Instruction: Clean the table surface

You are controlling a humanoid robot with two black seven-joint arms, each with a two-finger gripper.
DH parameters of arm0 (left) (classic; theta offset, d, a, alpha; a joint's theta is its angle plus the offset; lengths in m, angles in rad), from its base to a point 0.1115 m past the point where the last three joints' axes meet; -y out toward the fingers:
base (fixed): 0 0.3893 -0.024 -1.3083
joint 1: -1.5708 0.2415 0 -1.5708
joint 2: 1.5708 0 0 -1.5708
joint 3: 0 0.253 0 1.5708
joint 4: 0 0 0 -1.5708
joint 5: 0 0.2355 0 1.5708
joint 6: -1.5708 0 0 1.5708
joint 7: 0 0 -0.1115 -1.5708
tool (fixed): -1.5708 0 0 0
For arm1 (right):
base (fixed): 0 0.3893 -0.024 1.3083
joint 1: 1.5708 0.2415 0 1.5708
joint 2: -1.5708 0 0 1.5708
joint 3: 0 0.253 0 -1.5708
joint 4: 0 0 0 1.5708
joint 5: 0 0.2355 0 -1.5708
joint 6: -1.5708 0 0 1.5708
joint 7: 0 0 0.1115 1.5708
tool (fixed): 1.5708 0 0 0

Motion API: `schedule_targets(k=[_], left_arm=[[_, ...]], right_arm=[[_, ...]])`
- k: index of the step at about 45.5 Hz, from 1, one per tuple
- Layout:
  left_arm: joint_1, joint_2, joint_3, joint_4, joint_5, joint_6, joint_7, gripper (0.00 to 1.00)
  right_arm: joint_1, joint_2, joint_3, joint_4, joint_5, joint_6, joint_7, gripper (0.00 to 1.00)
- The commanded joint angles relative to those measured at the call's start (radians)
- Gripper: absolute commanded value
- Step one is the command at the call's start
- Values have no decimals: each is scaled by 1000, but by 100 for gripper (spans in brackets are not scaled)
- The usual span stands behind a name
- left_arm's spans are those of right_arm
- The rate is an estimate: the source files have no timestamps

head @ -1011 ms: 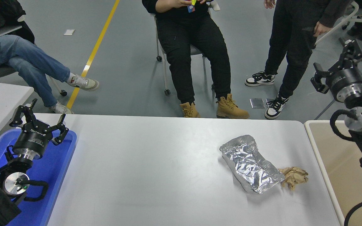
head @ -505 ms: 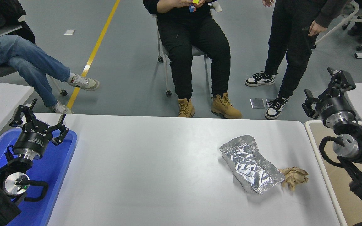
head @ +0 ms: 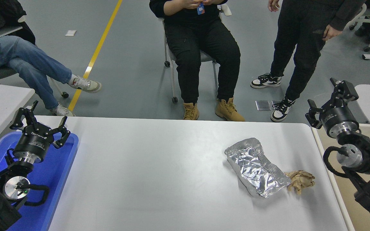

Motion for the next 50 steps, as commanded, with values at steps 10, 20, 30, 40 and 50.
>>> schedule_targets(k=[10, 20, 30, 40, 50], left_arm=[[0, 0, 0, 0, 0, 0, 0, 100], [0, 0, 0, 0, 0, 0, 0, 100], [0, 0, 0, 0, 0, 0, 0, 100], [0, 0, 0, 0, 0, 0, 0, 100], [0, 0, 0, 0, 0, 0, 0, 100]], right_arm=[[79, -191, -203, 0, 3, -1, -1, 98], [192, -254, -376, 3, 17, 1, -1, 98], [427, -310, -671, 3, -105, 28, -1, 98], [663, -295, -1070, -9, -392, 42, -1, 98], [769, -255, -1237, -6, -677, 119, 1, 98]])
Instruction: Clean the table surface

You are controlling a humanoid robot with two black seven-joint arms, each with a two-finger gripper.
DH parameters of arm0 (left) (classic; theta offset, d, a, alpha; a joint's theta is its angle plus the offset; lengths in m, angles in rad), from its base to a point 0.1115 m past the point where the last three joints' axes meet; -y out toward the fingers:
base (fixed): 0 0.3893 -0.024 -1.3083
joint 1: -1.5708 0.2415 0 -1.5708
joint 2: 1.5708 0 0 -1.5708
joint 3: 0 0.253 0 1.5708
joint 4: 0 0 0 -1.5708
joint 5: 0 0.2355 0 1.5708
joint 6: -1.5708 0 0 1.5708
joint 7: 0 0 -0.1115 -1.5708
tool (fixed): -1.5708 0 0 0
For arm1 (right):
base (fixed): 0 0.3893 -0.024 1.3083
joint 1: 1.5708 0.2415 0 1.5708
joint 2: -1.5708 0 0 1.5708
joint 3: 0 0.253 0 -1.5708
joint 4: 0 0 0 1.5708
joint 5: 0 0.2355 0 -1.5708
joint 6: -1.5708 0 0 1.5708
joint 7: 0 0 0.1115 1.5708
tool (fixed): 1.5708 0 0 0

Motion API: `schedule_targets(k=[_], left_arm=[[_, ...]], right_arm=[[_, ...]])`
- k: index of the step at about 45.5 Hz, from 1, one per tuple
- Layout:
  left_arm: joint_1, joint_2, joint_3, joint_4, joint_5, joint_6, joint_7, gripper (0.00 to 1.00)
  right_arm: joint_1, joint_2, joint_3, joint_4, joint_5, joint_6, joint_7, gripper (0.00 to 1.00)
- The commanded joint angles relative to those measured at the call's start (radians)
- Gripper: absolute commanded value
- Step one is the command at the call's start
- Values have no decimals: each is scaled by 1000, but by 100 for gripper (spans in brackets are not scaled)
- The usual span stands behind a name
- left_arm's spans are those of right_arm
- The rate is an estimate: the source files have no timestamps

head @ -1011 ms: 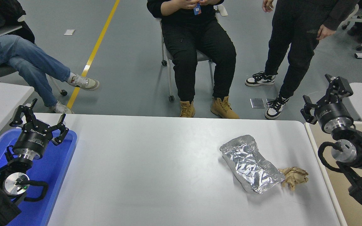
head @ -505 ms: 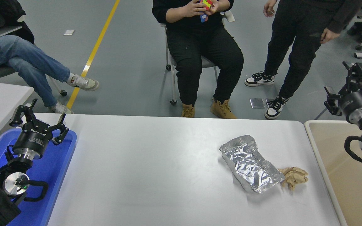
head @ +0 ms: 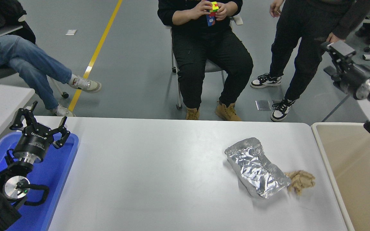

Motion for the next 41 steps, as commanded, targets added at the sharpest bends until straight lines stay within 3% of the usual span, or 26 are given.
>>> schedule_targets(k=[1, 8, 16, 27, 41], left_arm=[[0, 0, 0, 0, 0, 0, 0, 100], [0, 0, 0, 0, 0, 0, 0, 100], [0, 0, 0, 0, 0, 0, 0, 100], [0, 0, 0, 0, 0, 0, 0, 100], [0, 0, 0, 0, 0, 0, 0, 100]], right_arm=[[155, 26, -247, -1, -330, 67, 3, 98], [189, 62, -304, 10, -525, 85, 90, 98], [218, 85, -389, 56, -621, 87, 199, 98], [194, 176, -507, 67, -626, 78, 202, 98], [54, 248, -537, 39, -631, 46, 201, 98]])
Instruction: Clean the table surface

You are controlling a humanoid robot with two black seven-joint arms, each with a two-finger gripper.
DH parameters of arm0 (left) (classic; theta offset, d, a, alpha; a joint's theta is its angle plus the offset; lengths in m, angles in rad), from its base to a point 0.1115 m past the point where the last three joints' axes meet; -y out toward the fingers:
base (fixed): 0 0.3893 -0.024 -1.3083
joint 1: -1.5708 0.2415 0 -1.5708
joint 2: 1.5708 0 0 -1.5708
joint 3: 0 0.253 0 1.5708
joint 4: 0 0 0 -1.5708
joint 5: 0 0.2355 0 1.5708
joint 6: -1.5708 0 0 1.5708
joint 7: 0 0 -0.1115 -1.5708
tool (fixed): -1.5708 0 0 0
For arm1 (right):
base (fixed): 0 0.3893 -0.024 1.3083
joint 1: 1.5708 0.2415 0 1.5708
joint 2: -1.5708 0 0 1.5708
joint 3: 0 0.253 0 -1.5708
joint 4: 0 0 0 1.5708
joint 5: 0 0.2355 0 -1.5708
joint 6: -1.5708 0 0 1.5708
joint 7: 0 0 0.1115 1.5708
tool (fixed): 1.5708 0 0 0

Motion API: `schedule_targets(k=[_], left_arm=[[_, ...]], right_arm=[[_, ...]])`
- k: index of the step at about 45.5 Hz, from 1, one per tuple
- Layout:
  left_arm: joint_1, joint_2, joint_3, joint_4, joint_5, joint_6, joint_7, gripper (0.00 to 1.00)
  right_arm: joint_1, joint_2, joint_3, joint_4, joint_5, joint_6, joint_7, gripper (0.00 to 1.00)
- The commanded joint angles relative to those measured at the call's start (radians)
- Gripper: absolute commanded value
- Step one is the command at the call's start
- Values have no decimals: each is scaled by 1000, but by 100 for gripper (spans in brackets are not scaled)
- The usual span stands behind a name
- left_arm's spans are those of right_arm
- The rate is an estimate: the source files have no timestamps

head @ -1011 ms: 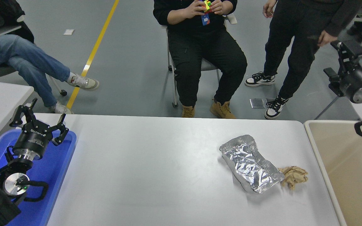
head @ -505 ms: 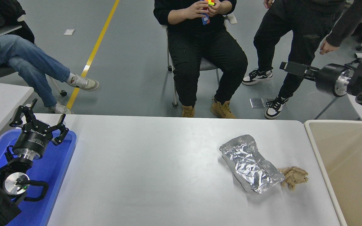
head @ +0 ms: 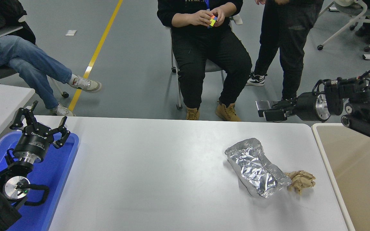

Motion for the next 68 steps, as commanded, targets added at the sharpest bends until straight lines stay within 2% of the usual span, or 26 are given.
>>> schedule_targets(k=[1, 13, 28, 46, 52, 58, 62, 68], left_arm=[[0, 0, 0, 0, 0, 0, 0, 100], [0, 0, 0, 0, 0, 0, 0, 100], [0, 0, 0, 0, 0, 0, 0, 100], [0, 0, 0, 0, 0, 0, 0, 100], [2, 0, 0, 0, 0, 0, 0, 100], [0, 0, 0, 0, 0, 0, 0, 100], [0, 1, 0, 0, 0, 0, 0, 100], [0, 0, 0, 0, 0, 0, 0, 100]], right_arm=[[-95, 65, -45, -29, -18, -28, 7, 98], [-253, 180, -48, -247, -16, -77, 7, 98], [-313, 231, -84, -271, -16, -173, 7, 97], [-353, 252, -97, -356, -13, -212, 8, 86], [-356, 252, -99, -373, -11, -210, 8, 71], [-368, 265, -117, -416, -11, -209, 17, 35], [-379, 268, -134, -446, -10, -209, 37, 20], [-394, 272, -136, -494, -5, -209, 54, 11]])
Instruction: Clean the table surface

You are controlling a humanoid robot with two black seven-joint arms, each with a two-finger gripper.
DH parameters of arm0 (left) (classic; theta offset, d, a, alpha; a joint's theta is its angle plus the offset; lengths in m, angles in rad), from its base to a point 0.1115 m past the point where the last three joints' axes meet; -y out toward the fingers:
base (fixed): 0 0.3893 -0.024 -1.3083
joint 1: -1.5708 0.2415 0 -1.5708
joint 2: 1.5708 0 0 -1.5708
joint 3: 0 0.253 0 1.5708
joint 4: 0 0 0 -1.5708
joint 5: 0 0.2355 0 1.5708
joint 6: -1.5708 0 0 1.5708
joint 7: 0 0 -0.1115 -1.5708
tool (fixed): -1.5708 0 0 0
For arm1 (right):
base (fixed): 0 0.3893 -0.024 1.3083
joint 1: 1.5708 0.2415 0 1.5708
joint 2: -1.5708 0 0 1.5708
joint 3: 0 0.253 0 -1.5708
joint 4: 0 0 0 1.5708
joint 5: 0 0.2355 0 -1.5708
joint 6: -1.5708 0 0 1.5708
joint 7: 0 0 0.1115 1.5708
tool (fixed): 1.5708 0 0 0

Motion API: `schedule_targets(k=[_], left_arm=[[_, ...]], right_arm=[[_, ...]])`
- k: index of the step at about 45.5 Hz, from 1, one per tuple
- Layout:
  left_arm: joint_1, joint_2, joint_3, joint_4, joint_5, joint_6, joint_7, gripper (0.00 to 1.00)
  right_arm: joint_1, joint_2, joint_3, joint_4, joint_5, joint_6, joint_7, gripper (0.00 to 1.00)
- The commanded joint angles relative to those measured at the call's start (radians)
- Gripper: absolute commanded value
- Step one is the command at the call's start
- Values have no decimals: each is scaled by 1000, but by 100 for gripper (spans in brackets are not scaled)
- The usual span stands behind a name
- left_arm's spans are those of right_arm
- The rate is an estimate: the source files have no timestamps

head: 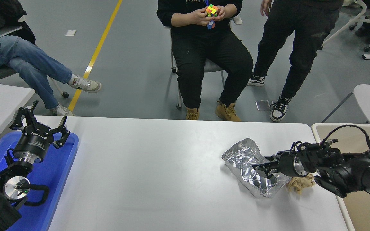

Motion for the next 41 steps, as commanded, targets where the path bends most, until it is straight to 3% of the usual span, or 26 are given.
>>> schedule_targets(k=[1, 5, 41], left_arm=[[0, 0, 0, 0, 0, 0, 0, 100], [0, 0, 0, 0, 0, 0, 0, 100], [0, 0, 0, 0, 0, 0, 0, 100]], right_arm=[[-27, 10, -17, -81, 5, -1, 27, 10], [-33, 10, -20, -90, 5, -1, 28, 0], [-28, 5, -7, -133, 141, 11, 134, 0]])
